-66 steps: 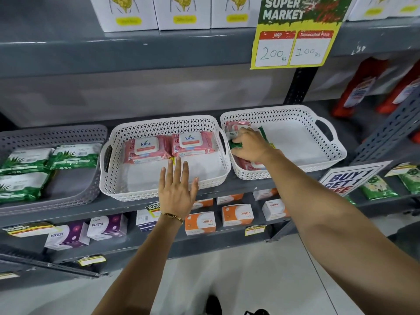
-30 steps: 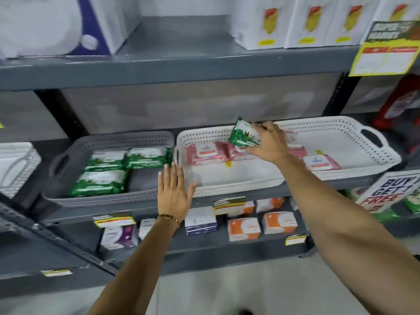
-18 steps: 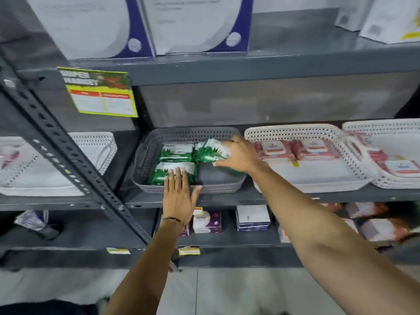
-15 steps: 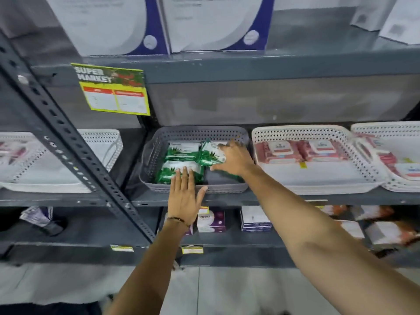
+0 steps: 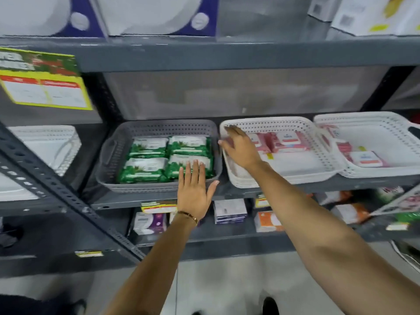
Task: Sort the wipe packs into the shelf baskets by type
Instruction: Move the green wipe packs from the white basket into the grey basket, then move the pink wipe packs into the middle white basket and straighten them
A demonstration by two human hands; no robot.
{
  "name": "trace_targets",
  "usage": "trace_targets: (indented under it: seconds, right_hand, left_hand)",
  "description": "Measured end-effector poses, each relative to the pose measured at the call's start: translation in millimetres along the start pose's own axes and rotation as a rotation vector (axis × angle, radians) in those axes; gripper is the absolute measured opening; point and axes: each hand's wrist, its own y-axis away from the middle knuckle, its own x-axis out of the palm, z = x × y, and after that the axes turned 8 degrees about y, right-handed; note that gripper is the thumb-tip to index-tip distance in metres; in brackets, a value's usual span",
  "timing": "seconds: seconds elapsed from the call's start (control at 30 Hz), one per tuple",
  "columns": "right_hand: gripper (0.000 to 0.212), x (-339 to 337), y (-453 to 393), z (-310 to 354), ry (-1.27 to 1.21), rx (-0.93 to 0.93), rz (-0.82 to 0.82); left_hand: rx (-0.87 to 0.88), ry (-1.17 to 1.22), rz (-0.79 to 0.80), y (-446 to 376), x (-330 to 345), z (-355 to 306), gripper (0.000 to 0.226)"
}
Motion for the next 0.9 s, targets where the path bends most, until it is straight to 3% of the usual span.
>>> trace_targets:
  seconds: [0.23,0.5,0.73,0.9]
  right_hand:
    - [0.046,-67.3,29.9,-128.7,0.038,0.144,-0.075]
    - [0.048,-126.1,63.0,-259.8,0.116,0.304,-0.024]
    - [0.071,-155.1,69.1,-335.3,0.038,0.495,0.236]
    - [0.061,-166.6,65.2,-355.5,0.042,0.513,0.356]
  left_hand:
    - [0.074,0.079,0.012,-19.8,41.7,-113.5,0.081]
    - [0.120,0.083,0.034,-39.6,88.0,-225.1,0.079]
    - [0.125,0.012,0.050,-51.5,107.8,-264.4,0.076]
    - [0.098,-0.045,0.039,-52.1,111.9,-265.0,0.070]
